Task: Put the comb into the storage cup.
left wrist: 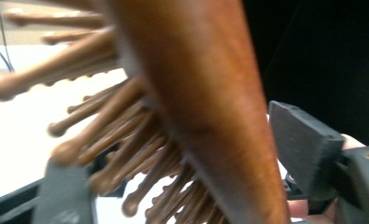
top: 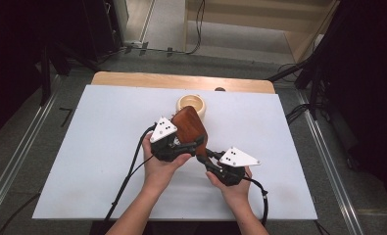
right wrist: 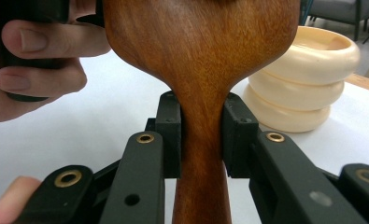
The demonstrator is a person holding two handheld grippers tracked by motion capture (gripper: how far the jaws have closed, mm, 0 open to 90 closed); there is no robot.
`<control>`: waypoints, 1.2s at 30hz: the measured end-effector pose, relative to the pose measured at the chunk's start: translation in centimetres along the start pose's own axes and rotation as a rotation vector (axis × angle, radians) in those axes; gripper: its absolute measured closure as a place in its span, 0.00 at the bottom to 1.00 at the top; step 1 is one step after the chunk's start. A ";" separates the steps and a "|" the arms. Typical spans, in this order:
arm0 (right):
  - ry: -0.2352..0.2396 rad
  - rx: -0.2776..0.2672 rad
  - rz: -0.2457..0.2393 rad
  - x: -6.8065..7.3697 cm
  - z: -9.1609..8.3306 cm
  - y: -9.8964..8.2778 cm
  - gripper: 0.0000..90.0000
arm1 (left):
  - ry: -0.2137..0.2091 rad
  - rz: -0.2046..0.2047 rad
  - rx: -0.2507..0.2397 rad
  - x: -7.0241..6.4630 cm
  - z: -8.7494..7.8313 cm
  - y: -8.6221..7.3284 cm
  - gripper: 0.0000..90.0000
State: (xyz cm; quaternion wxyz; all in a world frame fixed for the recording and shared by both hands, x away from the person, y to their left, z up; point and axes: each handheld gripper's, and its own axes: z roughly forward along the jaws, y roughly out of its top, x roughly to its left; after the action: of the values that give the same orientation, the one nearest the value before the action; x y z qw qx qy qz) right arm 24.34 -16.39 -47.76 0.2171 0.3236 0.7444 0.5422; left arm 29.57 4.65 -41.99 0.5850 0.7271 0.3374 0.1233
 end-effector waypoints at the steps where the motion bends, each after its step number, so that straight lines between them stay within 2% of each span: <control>1: 0.000 0.001 0.005 0.0 0.0 0.0 0.78 | -0.006 -0.009 0.003 0.1 0.0 0.0 0.36; 6: -0.015 -0.007 0.009 0.1 0.0 -0.1 0.78 | -0.045 -0.044 0.008 0.1 0.1 0.2 0.43; 10: -0.018 -0.017 0.006 0.1 0.1 -0.1 0.78 | -0.082 -0.026 0.007 0.0 0.0 0.3 0.50; 15: -0.022 -0.021 0.001 0.0 0.2 -0.4 0.78 | -0.131 -0.038 0.022 0.1 0.1 0.3 0.59; 22: -0.016 -0.029 0.001 -0.1 0.2 -0.3 0.76 | -0.160 -0.033 0.029 0.0 0.1 0.5 0.62; 25: 0.005 -0.032 0.032 -0.4 0.1 -0.2 0.66 | -0.162 -0.018 0.040 0.0 0.2 0.4 0.63; 29: 0.001 -0.029 0.060 -0.7 0.0 -0.2 0.51 | -0.179 -0.016 0.038 0.0 0.2 0.4 0.64; 32: 0.006 -0.046 0.072 -0.7 -0.3 0.0 0.39 | -0.178 -0.019 0.025 0.1 0.1 0.6 0.64; 34: 0.007 -0.060 0.078 -0.7 -0.5 0.1 0.27 | -0.177 -0.017 0.025 0.3 0.1 0.7 0.64; 36: 0.010 -0.072 0.104 -0.8 -0.7 0.1 0.11 | -0.173 -0.016 0.029 0.4 0.2 0.7 0.64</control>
State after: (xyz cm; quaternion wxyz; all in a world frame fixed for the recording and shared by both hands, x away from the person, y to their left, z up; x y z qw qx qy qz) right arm 24.45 -17.40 -47.42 0.1966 0.3512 0.7076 0.5808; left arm 30.26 4.70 -41.47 0.6024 0.7407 0.2932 0.0506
